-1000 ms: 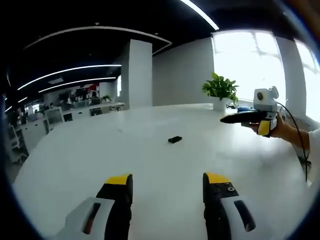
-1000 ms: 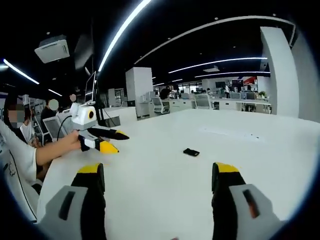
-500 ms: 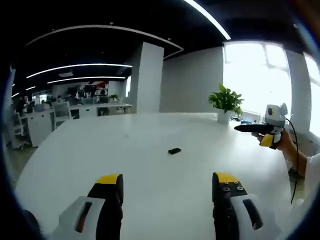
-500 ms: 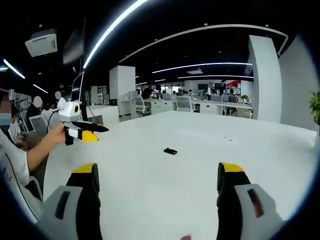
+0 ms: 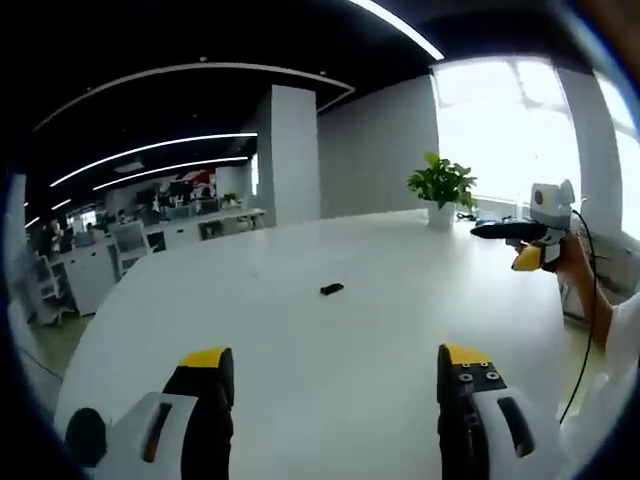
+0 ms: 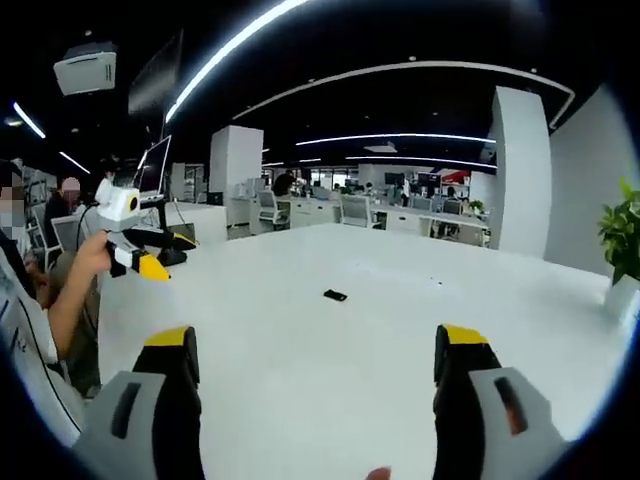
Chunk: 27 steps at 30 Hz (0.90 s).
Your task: Snap the two parts of the plastic buckle together until the buckle closes and remains connected.
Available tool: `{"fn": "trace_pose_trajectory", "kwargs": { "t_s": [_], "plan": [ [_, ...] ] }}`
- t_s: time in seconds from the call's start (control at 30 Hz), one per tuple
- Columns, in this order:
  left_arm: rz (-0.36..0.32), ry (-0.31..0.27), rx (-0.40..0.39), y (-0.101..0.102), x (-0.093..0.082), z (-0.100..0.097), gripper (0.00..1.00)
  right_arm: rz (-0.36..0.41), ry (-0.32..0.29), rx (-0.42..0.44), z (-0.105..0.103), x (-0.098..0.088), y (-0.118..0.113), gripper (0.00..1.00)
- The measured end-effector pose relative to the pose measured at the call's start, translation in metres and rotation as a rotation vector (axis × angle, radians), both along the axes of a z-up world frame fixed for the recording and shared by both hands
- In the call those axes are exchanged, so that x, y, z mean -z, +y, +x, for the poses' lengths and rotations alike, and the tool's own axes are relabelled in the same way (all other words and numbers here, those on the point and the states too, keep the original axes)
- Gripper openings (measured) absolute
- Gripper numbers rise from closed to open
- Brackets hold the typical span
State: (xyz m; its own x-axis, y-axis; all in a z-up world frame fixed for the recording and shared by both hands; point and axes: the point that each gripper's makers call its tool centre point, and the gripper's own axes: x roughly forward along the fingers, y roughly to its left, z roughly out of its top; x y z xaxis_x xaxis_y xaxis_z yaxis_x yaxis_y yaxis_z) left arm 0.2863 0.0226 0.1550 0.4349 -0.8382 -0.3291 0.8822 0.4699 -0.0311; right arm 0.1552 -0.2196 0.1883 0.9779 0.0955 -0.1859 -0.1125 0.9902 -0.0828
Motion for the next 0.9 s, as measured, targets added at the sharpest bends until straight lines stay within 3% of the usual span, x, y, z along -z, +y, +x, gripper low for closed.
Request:
{"fn": "trace_pose_trajectory", "kwargs": {
  "t_s": [0.1, 0.2, 0.33, 0.6, 0.9],
  "plan": [
    [-0.002, 0.006, -0.005, 0.004, 0.002, -0.009, 0.84, -0.013, 0.015, 0.029, -0.011, 0.001, 0.000, 0.97],
    [0.013, -0.002, -0.009, 0.007, 0.002, -0.016, 0.84, -0.006, -0.022, 0.072, -0.019, -0.005, -0.004, 0.97],
    [-0.019, -0.014, -0.026, 0.013, -0.005, -0.022, 0.84, 0.005, -0.036, 0.100, -0.031, -0.009, -0.005, 0.97],
    [-0.088, -0.040, -0.097, 0.032, -0.021, -0.025, 0.88, -0.011, -0.033, 0.155, -0.053, -0.007, -0.008, 0.98],
    [-0.085, -0.032, -0.140, 0.045, -0.016, -0.027, 0.90, 0.026, -0.021, 0.228, -0.070, 0.002, -0.018, 0.99]
  ]
}}
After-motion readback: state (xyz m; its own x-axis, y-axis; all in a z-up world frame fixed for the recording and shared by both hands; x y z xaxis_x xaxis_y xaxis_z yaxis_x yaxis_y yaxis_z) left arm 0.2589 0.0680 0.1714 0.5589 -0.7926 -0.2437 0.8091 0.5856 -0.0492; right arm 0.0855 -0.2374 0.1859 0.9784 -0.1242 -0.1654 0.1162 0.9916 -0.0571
